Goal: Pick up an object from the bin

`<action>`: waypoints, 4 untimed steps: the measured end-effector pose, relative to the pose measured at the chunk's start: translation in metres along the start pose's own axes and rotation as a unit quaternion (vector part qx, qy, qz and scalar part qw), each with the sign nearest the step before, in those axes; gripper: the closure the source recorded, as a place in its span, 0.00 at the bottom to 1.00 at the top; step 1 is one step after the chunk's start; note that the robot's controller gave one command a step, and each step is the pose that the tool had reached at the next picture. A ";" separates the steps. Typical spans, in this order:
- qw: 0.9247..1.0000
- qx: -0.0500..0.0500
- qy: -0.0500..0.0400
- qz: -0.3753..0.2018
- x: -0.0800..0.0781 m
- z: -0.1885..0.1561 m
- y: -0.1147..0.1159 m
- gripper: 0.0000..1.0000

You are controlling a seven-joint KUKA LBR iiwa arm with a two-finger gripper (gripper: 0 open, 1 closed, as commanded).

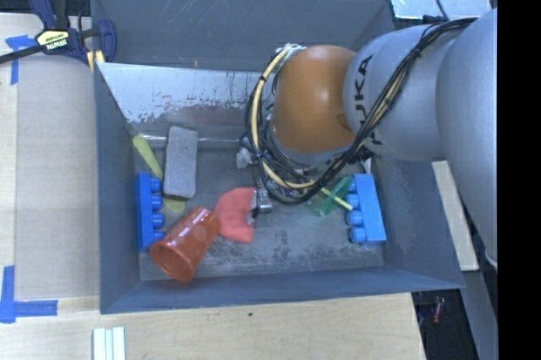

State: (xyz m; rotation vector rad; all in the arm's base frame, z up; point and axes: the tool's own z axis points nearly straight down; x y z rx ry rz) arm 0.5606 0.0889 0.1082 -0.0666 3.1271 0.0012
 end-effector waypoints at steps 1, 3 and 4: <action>0.995 0.000 -0.001 -0.099 0.023 0.024 -0.004 0.00; 0.989 0.000 0.000 -0.146 0.033 0.037 -0.003 0.00; 0.999 -0.001 -0.003 -0.032 -0.015 0.037 -0.011 1.00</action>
Offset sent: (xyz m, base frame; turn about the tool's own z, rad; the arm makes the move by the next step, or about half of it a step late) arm -0.0324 -0.0117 -0.0382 -0.2331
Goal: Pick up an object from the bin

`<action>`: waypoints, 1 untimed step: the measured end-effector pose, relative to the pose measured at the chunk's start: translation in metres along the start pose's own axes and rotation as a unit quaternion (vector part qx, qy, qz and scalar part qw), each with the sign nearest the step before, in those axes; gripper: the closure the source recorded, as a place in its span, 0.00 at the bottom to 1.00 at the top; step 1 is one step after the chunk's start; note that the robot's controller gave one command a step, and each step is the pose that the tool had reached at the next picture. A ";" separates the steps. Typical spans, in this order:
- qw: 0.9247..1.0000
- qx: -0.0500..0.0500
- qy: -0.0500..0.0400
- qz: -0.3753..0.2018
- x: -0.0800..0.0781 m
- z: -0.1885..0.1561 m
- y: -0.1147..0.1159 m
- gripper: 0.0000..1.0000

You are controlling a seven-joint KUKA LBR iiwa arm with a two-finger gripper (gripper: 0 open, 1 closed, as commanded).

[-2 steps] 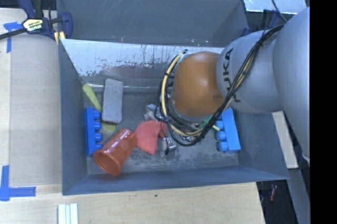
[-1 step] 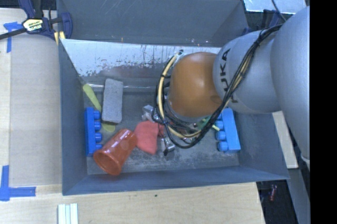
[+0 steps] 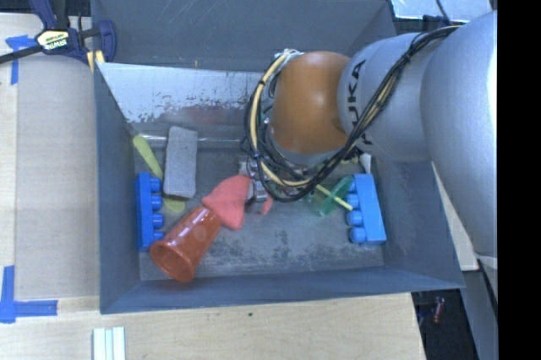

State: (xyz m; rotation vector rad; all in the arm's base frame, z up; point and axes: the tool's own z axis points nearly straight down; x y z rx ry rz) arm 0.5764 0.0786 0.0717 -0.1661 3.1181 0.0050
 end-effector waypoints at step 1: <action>1.000 0.000 0.000 0.000 0.000 0.000 0.000 1.00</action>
Offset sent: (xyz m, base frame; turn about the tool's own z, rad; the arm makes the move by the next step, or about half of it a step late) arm -0.0093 0.0014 0.1003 0.0333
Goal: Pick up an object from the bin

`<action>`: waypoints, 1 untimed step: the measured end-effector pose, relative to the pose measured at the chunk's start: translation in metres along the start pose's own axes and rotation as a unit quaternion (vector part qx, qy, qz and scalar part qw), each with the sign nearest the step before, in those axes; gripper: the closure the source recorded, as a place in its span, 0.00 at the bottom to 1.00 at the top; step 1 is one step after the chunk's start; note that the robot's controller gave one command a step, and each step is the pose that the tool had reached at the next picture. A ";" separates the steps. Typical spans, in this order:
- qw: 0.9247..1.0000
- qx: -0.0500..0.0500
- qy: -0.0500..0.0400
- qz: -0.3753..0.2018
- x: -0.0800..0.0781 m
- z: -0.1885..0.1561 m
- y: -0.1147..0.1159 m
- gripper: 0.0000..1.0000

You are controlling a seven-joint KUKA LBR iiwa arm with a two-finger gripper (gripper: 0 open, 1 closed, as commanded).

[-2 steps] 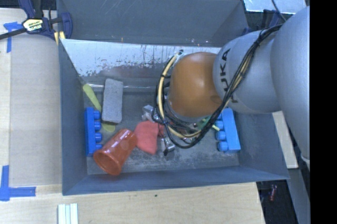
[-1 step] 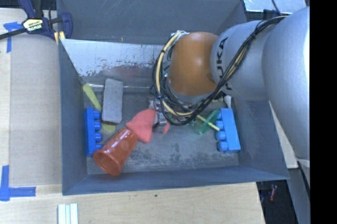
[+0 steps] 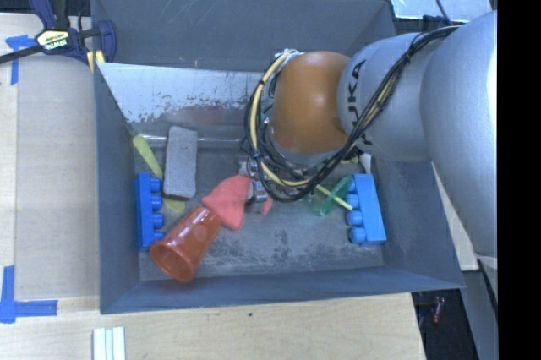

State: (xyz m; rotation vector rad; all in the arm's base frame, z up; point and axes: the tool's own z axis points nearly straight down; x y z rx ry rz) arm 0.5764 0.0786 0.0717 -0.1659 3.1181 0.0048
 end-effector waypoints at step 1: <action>1.000 0.000 0.003 0.009 0.006 -0.057 0.001 1.00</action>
Offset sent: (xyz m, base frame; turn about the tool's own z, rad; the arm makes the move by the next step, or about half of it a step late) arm -0.0244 0.0125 0.1229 -0.0194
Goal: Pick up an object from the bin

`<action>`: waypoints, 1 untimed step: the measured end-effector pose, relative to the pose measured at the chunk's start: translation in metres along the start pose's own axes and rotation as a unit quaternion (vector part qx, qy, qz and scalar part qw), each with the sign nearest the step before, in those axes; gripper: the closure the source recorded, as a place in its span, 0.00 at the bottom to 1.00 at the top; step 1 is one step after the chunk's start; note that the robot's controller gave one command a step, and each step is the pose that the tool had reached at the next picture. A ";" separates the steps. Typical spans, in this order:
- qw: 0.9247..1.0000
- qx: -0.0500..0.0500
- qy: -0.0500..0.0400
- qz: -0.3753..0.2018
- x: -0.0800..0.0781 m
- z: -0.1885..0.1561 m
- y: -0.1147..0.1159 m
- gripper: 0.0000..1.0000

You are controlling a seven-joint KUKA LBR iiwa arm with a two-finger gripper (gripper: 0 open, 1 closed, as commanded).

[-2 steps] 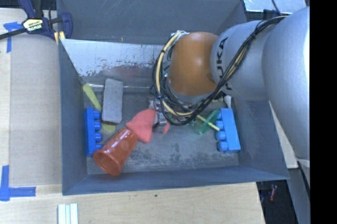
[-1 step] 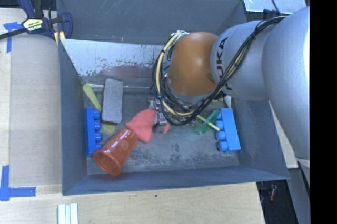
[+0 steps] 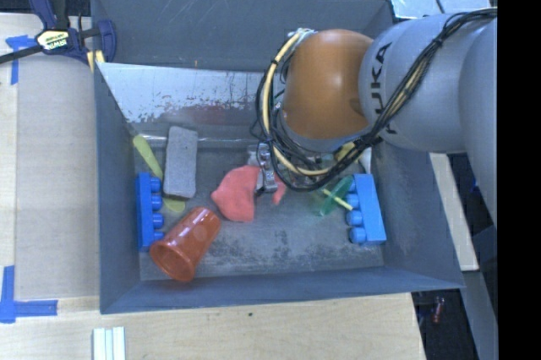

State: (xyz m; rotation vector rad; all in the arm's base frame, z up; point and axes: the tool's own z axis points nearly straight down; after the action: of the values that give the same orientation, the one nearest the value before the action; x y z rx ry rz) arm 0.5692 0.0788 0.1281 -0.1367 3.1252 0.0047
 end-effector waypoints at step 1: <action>1.000 0.000 0.001 -0.018 0.013 -0.066 0.012 1.00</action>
Offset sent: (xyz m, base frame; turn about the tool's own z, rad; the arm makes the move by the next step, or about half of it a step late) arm 0.0381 0.0043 0.2073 -0.0976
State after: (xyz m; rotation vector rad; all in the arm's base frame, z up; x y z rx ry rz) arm 0.5539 0.0894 0.1939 -0.1929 3.1234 0.0042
